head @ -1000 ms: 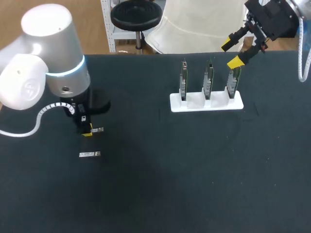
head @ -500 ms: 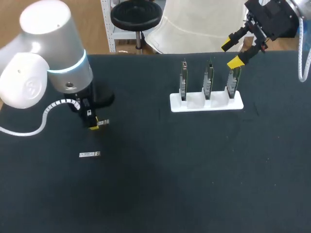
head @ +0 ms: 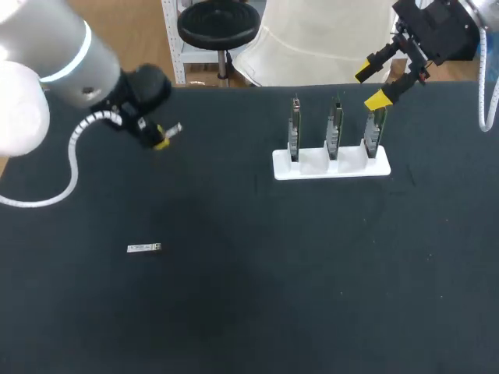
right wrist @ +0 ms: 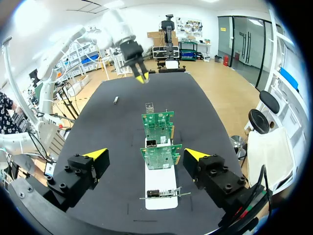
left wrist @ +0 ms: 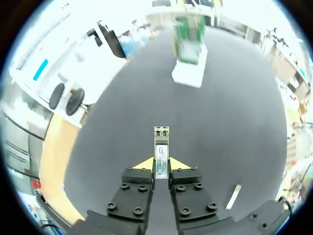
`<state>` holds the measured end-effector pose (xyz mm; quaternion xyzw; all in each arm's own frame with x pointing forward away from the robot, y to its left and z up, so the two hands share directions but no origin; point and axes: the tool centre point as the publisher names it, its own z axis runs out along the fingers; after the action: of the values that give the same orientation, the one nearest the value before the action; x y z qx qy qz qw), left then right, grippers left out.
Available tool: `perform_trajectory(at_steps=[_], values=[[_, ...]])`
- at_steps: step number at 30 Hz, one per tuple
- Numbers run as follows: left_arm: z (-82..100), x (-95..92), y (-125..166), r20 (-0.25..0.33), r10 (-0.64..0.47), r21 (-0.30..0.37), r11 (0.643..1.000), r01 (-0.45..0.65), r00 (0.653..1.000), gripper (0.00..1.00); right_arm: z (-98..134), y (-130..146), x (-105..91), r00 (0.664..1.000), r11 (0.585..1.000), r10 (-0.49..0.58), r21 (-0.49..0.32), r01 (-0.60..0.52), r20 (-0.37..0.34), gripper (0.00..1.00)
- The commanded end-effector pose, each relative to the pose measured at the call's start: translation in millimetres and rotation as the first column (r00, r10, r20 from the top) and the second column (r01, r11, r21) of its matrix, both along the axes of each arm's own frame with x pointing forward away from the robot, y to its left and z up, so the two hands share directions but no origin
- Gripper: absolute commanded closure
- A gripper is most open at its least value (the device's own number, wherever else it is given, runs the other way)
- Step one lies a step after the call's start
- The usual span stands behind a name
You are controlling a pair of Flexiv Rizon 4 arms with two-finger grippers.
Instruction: Pick up the optical module with the left hand, and insert it into the network port with the right hand.
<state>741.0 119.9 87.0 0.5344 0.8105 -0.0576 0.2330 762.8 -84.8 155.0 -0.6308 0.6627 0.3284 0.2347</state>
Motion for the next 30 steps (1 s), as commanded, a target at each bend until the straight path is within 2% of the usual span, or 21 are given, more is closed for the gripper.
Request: perform_trajectory(at_steps=[1,6,10,14,21,24,26,30], values=[[24.9,8.8,-16.4,0.103,0.019,-0.158,0.987,-0.003,0.994,1.0,-0.2,0.0,0.5,1.0,1.0,0.001,0.001,-0.001,0.0,0.0],[70.7,30.9,-56.6,0.217,0.027,-0.308,0.95,0.042,0.976,1.0,-0.2,0.0,0.5,1.0,1.0,0.001,0.001,-0.001,0.0,0.0],[96.8,40.0,-82.4,0.28,0.006,-0.36,0.928,0.099,0.96,1.0,-0.2,0.0,0.5,1.0,1.0,0.001,0.001,-0.001,0.0,0.0],[122.1,46.2,-109.9,0.334,-0.01,-0.433,0.886,0.163,0.942,1.0,-0.2,0.0,0.5,1.0,1.0,0.001,0.001,-0.001,0.0,0.0],[147.1,50.7,-154.3,0.379,-0.028,-0.54,0.805,0.246,0.925,1.0,-0.2,0.0,0.5,1.0,1.0,0.001,0.001,-0.001,0.0,0.0],[152.4,50.5,-173.1,0.387,-0.039,-0.572,0.773,0.273,0.921,1.0,-0.2,0.0,0.5,1.0,1.0,0.001,0.001,-0.001,0.0,0.0],[154.8,51.0,-186.9,0.382,-0.047,-0.612,0.735,0.291,0.923,1.0,-0.2,0.0,0.5,1.0,1.0,0.001,0.001,-0.001,0.0,0.0],[161.1,50.2,-213.3,0.399,-0.068,-0.64,0.693,0.331,0.914,1.0,-0.2,0.0,0.5,1.0,1.0,0.001,0.001,-0.001,0.0,0.0]])
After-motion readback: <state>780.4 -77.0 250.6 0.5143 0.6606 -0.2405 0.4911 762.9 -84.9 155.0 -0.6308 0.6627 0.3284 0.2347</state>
